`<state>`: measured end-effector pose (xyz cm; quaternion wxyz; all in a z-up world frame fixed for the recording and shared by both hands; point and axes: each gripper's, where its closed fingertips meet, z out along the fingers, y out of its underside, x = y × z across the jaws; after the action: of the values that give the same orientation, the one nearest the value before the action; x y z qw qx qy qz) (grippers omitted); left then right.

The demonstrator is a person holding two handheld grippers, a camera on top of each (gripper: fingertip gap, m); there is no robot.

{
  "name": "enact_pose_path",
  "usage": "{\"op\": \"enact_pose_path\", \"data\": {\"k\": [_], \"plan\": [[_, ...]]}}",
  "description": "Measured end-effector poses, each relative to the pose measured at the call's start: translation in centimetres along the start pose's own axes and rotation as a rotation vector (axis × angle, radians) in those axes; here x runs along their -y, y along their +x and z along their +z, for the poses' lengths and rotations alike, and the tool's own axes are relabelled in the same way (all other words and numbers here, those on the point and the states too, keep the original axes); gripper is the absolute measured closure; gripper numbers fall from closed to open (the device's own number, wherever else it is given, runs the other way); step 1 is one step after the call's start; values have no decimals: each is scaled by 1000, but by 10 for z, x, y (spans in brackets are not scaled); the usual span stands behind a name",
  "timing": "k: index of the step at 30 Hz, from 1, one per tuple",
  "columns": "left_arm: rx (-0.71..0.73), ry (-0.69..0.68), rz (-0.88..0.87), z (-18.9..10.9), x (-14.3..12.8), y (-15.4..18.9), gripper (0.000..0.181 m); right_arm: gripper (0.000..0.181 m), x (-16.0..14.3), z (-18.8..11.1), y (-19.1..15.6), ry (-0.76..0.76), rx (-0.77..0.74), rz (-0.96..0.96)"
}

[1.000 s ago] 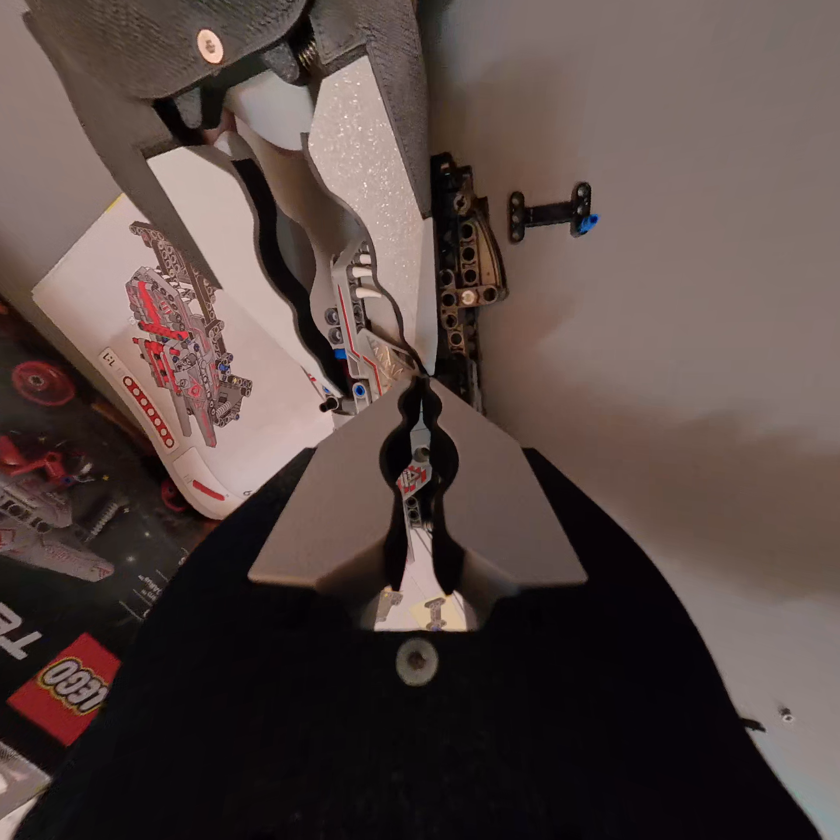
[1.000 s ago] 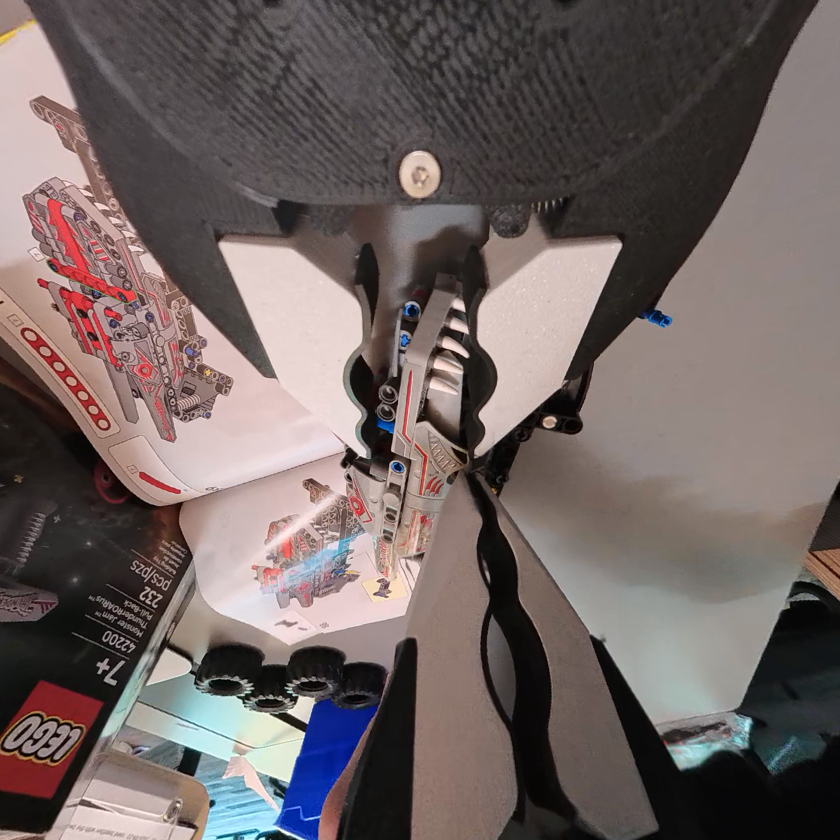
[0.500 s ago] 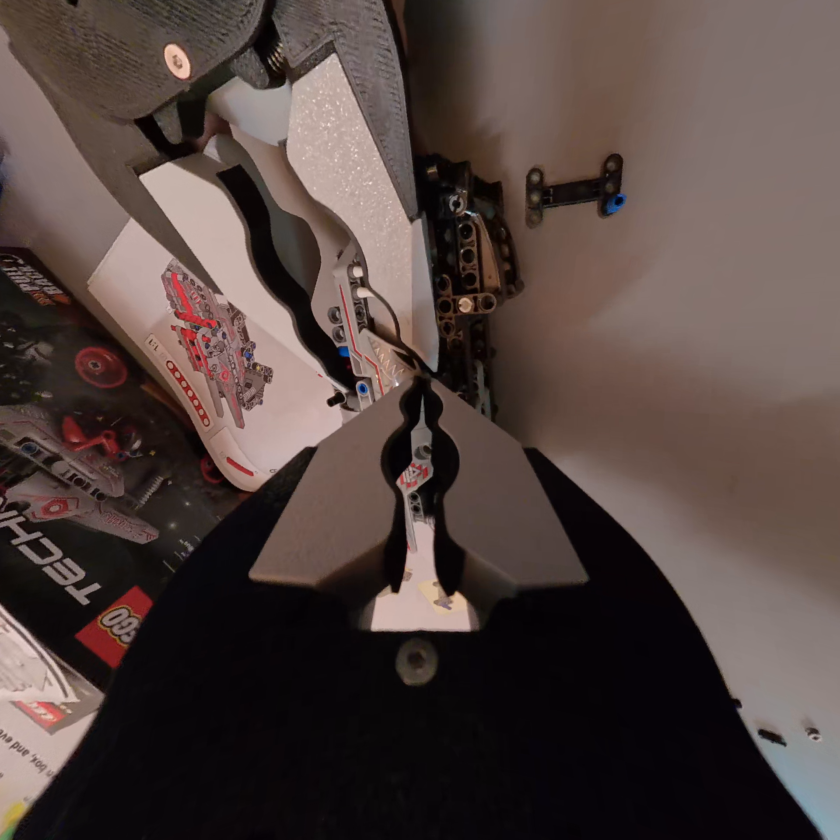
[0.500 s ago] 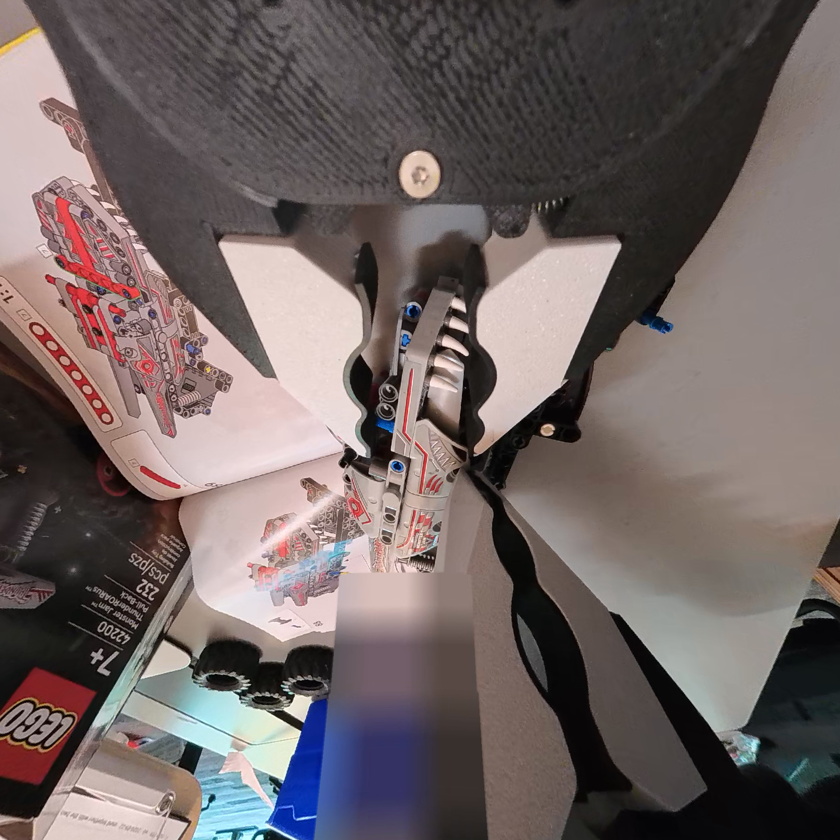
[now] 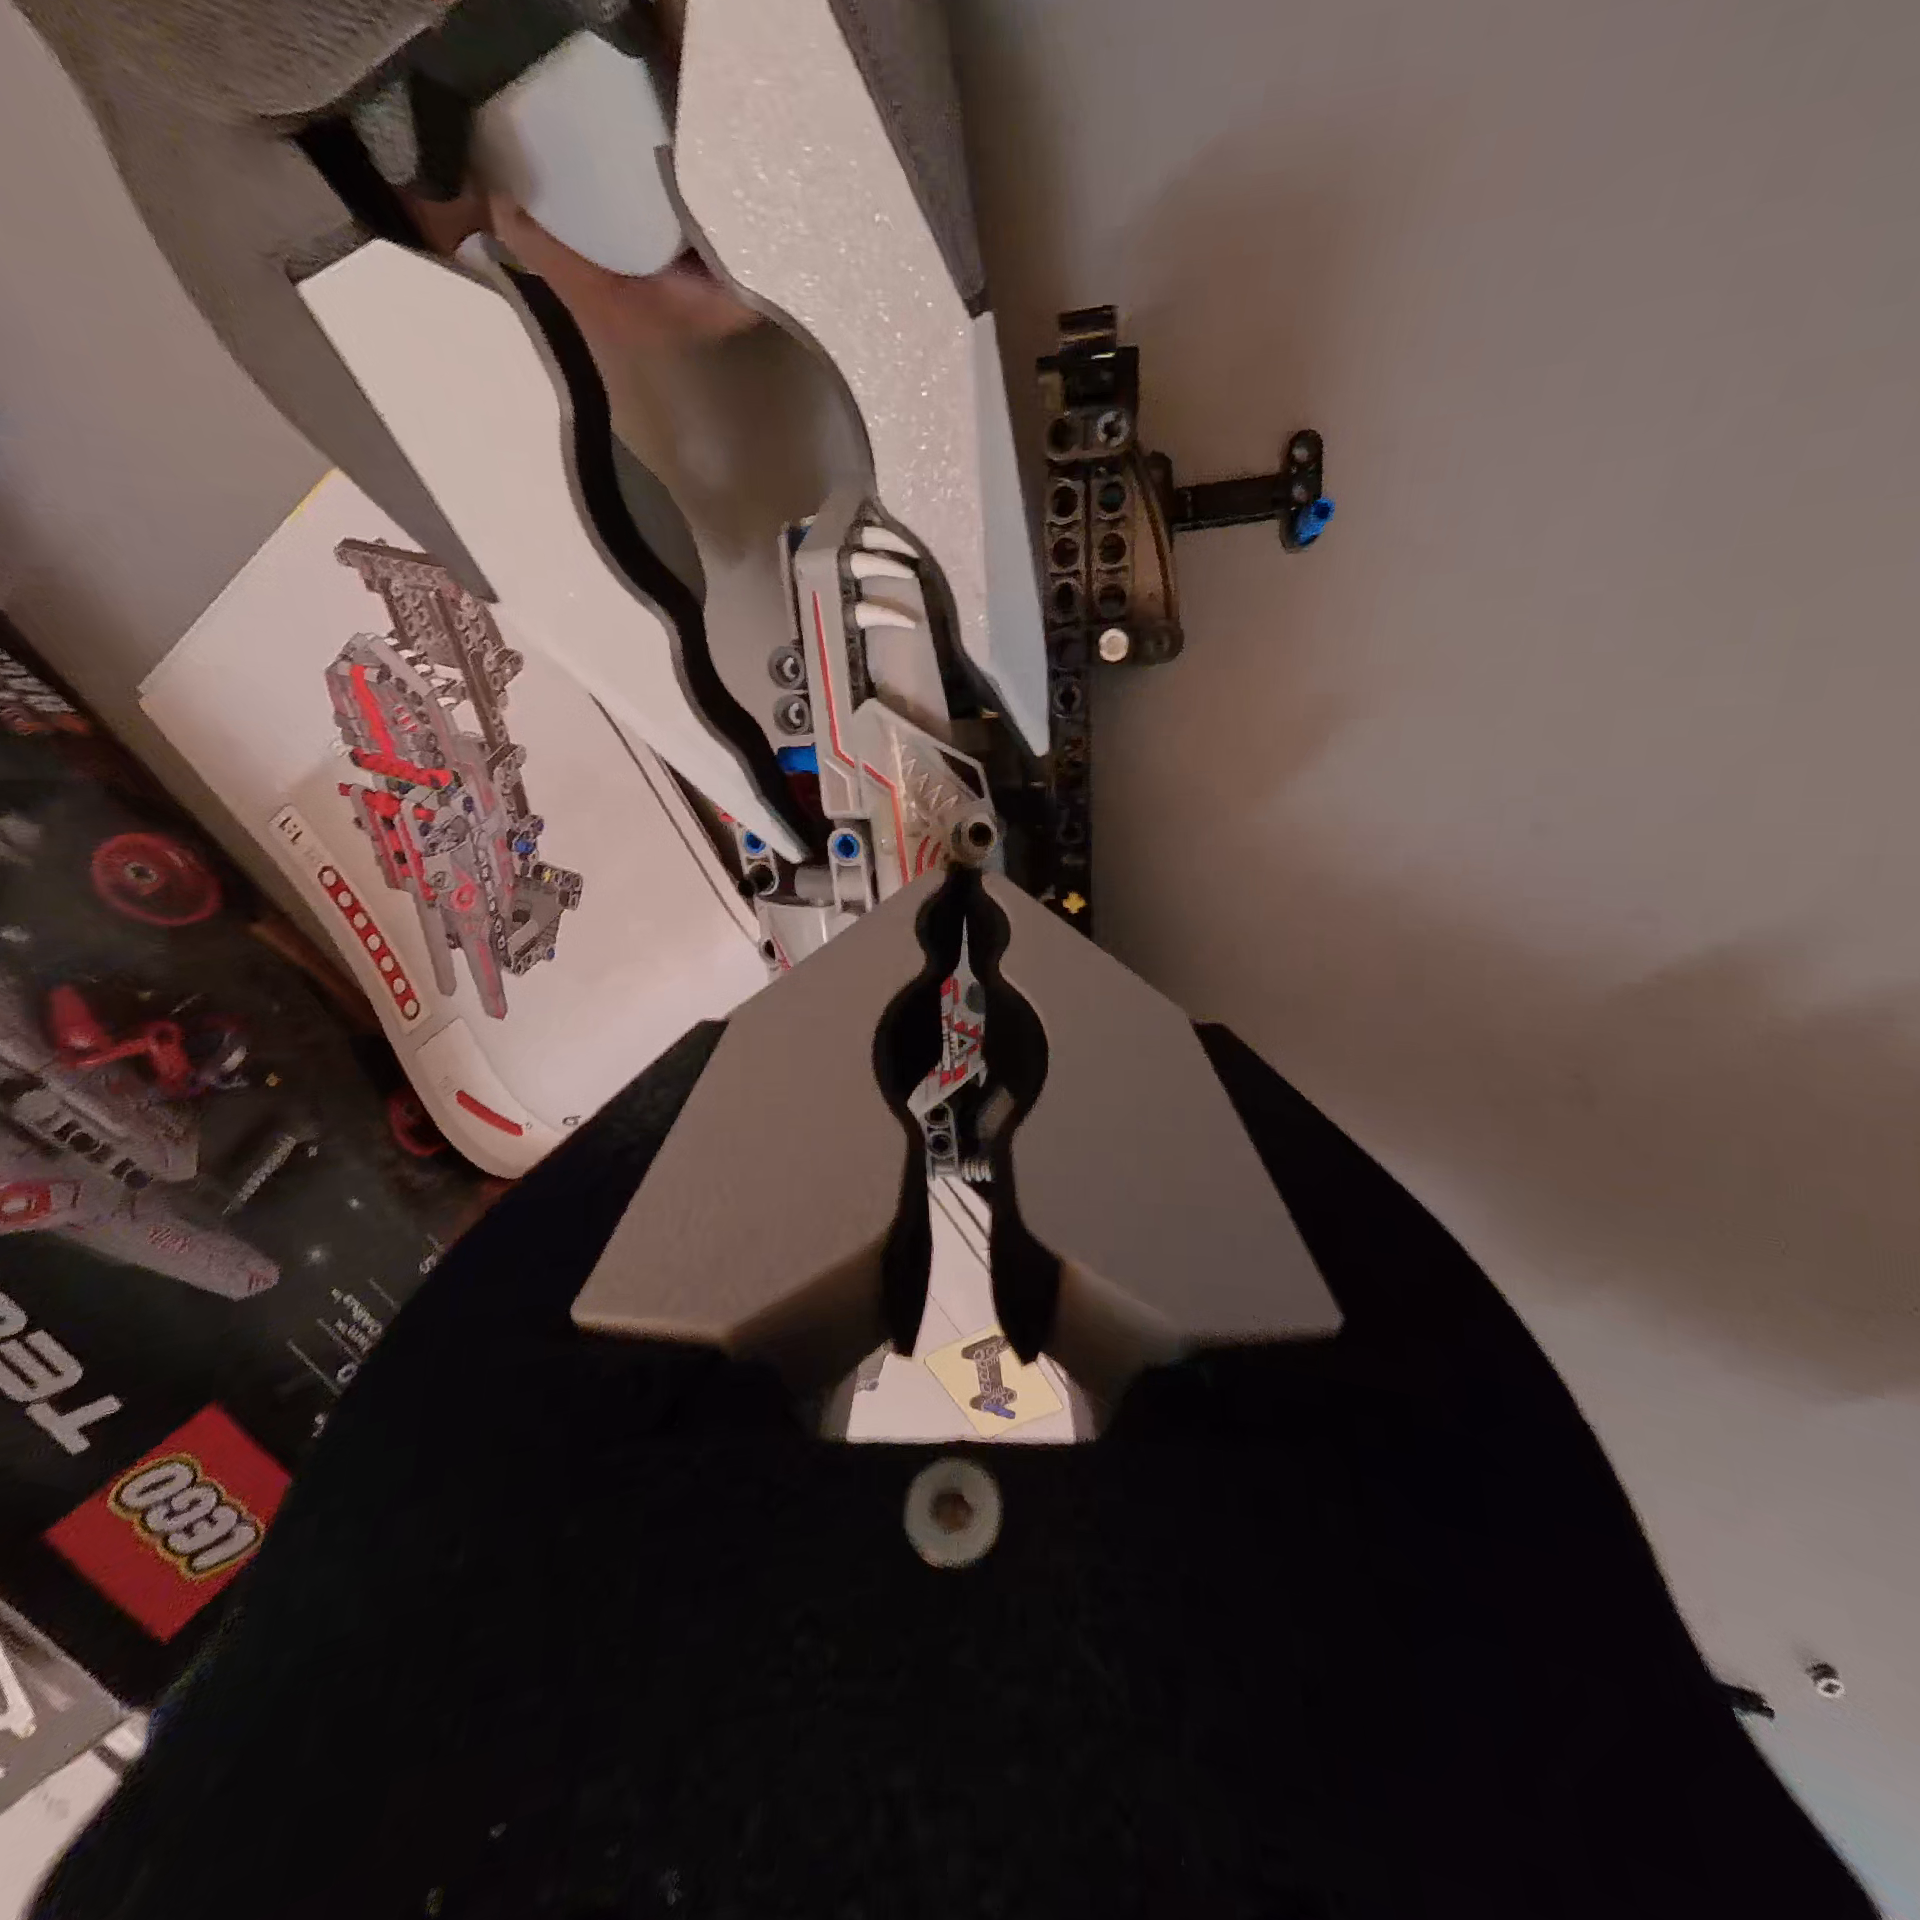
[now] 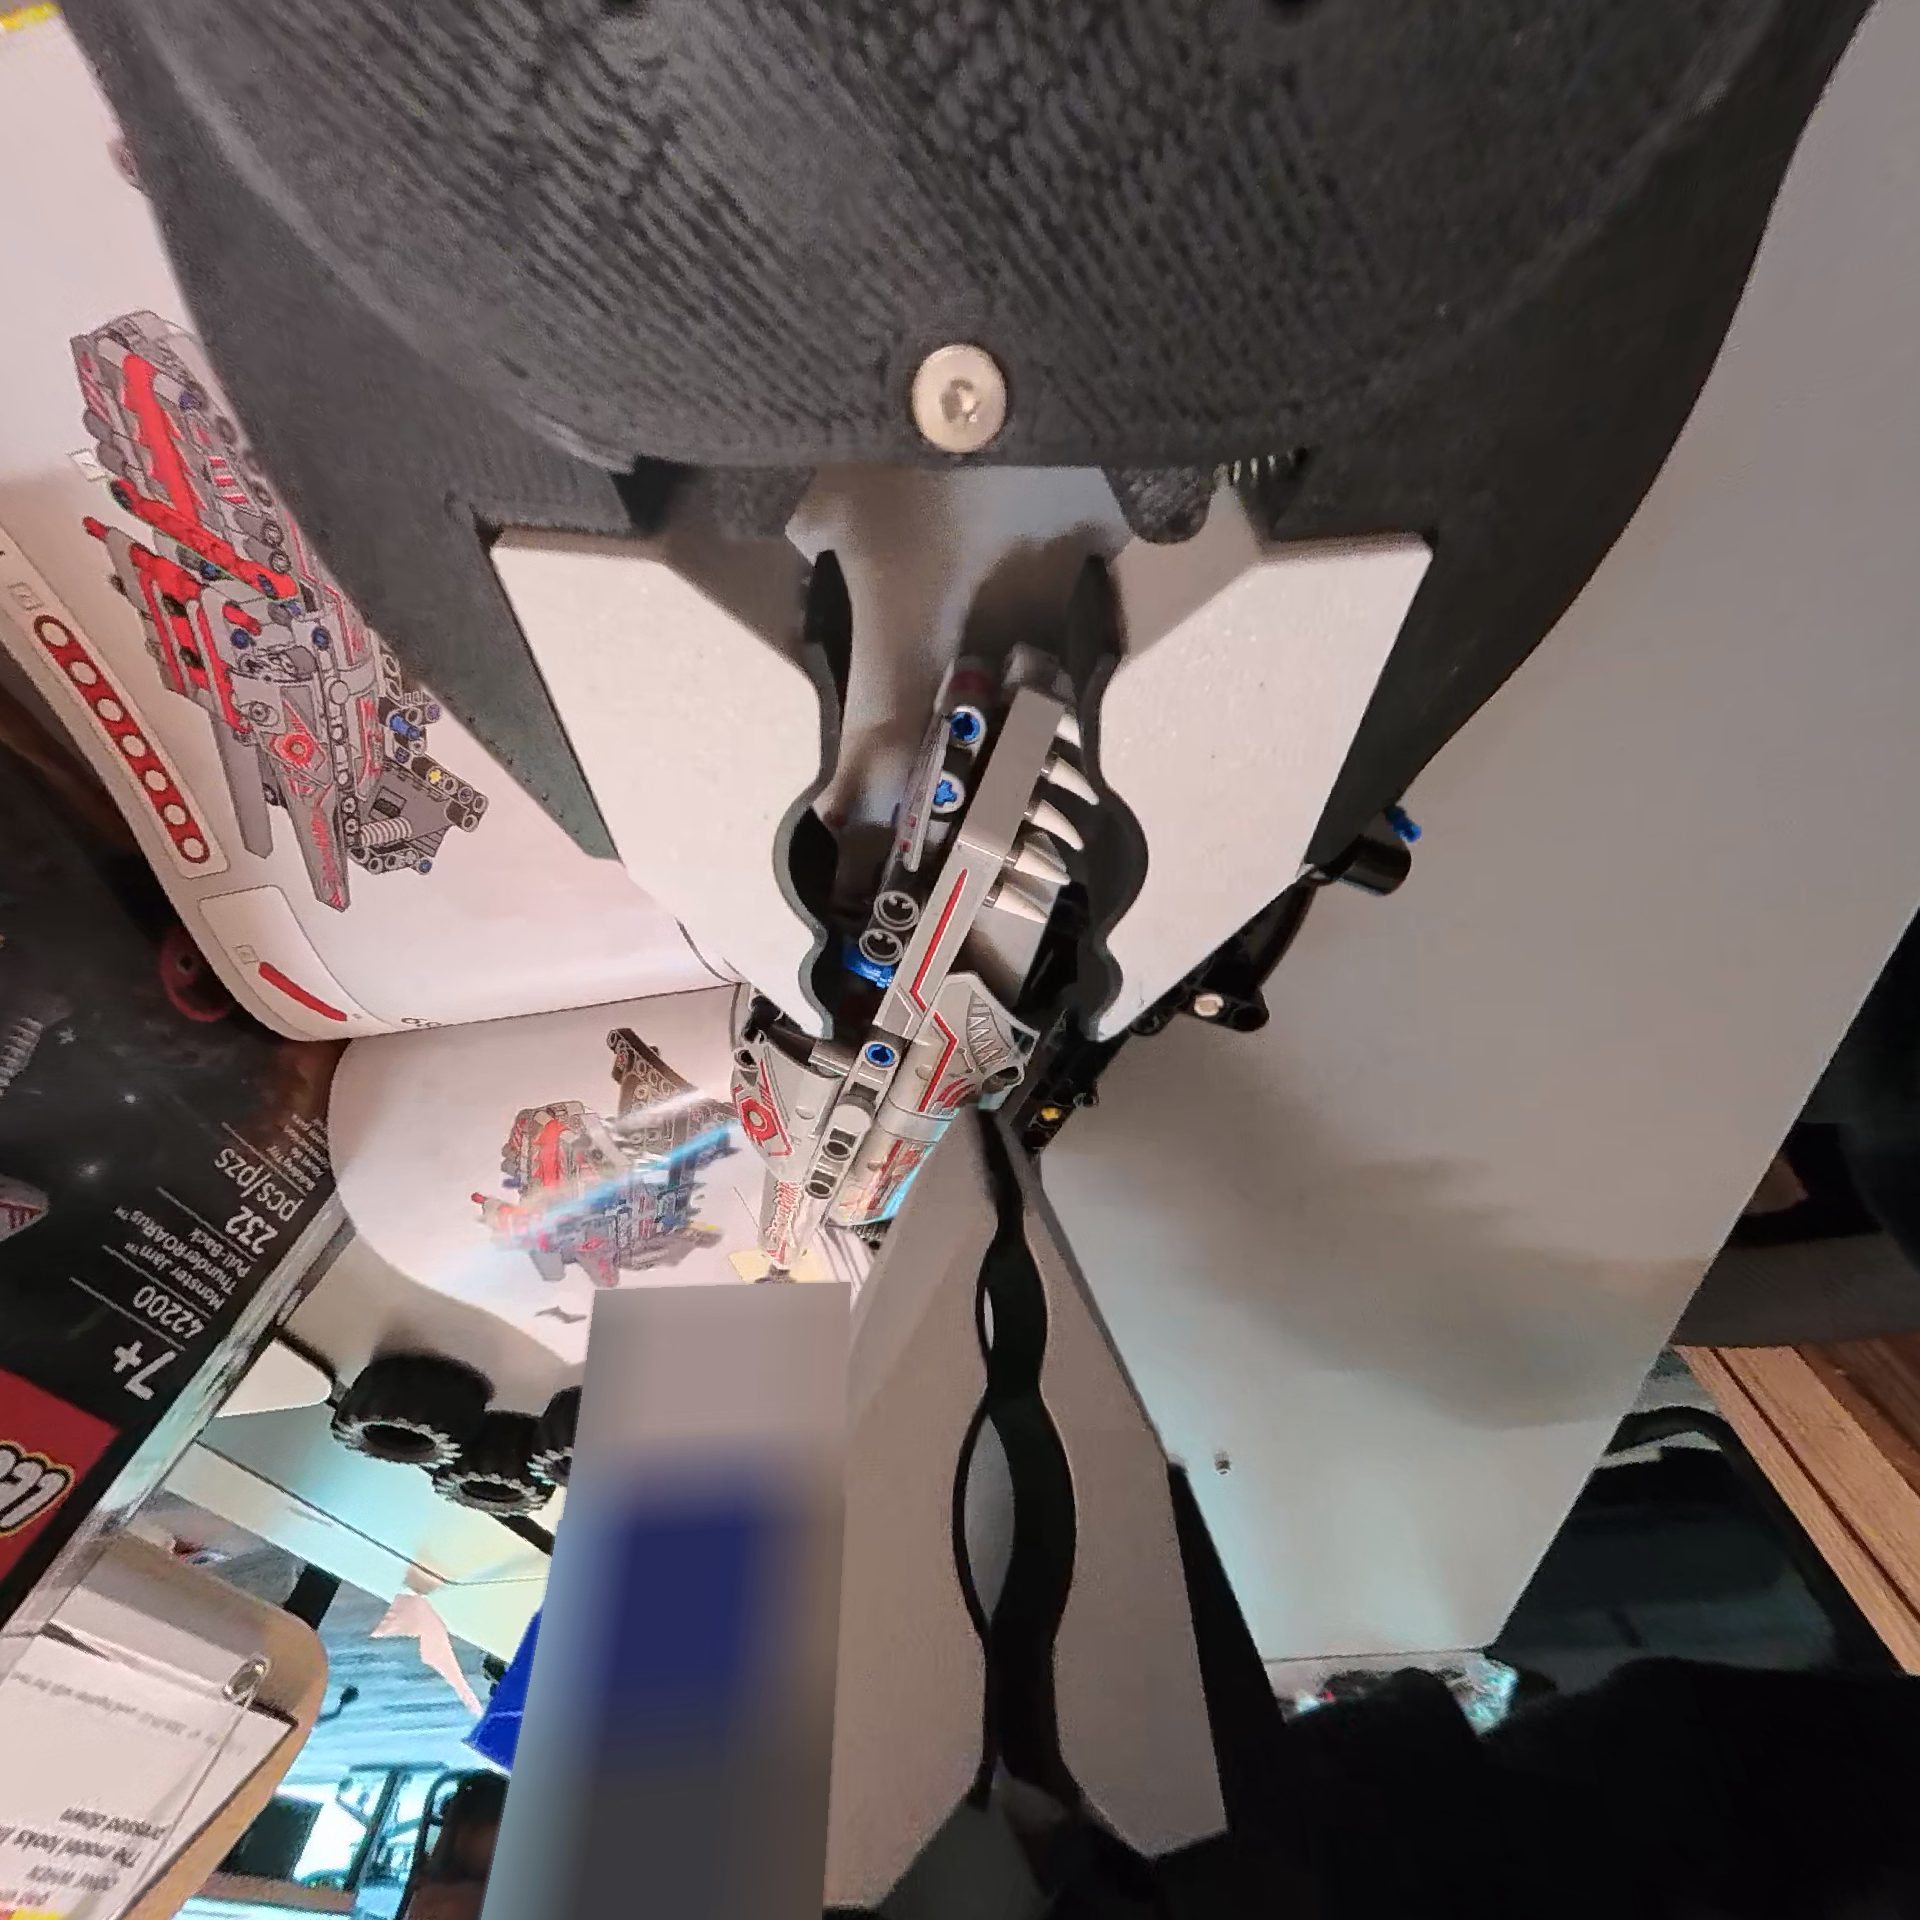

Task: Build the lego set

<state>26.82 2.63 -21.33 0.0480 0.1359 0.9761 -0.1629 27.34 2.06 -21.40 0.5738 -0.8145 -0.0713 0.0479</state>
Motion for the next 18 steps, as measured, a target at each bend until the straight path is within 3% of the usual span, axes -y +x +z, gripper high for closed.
{"op": "enact_pose_path", "data": {"k": [7, 11, 14, 16, 18], "plan": [[-19, 5, 22, 4, 9, 1, 181, 131, 4, -7, -2, 5, 42, 28], [24, -9, -5, 8, 4, -5, 181, 125, 17, -20, 8, 108, 24, 120], [107, 34, -89, -7, 1, -22, 180, 125, 17, -33, 28, 136, -33, 234], [84, 63, -198, -14, -5, -28, 177, 125, 11, -40, 38, 128, -54, 308], [97, 81, -278, -14, -11, -41, 161, 124, 2, -43, 41, 106, -29, 394]]}}
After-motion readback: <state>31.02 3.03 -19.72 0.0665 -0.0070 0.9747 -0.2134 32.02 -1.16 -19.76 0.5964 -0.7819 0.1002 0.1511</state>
